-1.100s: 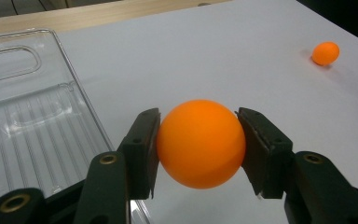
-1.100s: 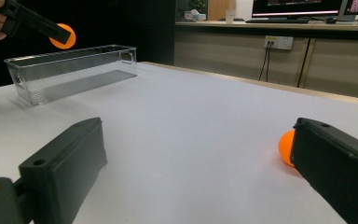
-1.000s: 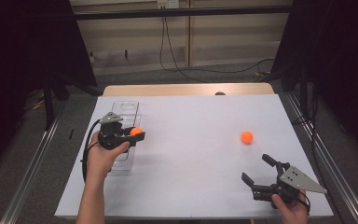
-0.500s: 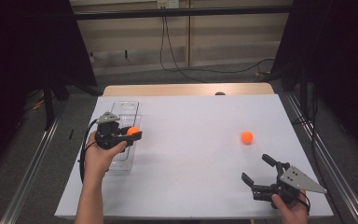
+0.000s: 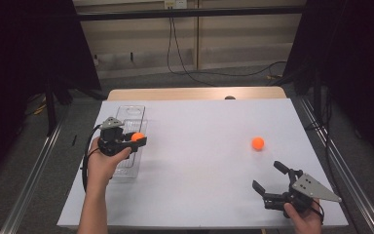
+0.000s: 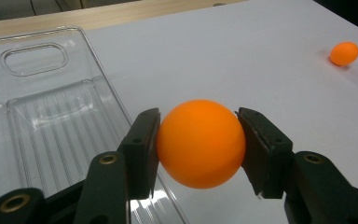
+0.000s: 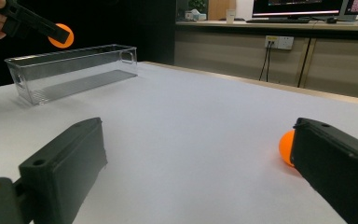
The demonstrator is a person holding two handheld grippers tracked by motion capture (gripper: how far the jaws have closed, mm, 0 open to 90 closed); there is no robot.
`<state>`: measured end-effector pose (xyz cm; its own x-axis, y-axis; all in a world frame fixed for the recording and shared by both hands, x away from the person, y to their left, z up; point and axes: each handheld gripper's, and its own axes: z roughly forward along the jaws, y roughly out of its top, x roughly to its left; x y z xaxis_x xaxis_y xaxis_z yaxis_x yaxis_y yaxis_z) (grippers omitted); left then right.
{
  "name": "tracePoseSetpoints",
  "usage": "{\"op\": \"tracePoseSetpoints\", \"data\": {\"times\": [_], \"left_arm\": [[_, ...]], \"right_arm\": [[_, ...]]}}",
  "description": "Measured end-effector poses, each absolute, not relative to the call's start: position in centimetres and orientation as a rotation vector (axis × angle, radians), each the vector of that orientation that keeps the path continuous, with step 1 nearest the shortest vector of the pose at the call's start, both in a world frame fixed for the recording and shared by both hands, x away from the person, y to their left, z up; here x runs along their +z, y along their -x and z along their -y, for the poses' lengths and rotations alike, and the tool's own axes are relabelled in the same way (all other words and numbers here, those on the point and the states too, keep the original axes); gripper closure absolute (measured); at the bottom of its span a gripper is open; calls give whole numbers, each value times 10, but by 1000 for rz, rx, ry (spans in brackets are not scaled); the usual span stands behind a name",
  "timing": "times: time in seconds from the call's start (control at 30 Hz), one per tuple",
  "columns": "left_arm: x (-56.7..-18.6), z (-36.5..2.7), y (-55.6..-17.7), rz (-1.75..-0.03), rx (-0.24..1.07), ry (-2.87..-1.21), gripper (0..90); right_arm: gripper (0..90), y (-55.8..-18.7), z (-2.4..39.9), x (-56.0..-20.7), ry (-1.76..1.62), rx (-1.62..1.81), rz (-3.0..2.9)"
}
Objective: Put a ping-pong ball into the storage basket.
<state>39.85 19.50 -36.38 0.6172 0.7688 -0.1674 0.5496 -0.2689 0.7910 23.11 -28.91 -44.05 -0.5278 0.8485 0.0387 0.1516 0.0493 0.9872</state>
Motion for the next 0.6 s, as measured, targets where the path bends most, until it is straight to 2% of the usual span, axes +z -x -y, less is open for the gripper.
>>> {"op": "tracePoseSetpoints", "data": {"times": [0.6], "left_arm": [[-365, -204, -400, -1074, 344, -1947, 506]], "right_arm": [[28, -231, 289, -440, -1007, 1526, -1744]]}}
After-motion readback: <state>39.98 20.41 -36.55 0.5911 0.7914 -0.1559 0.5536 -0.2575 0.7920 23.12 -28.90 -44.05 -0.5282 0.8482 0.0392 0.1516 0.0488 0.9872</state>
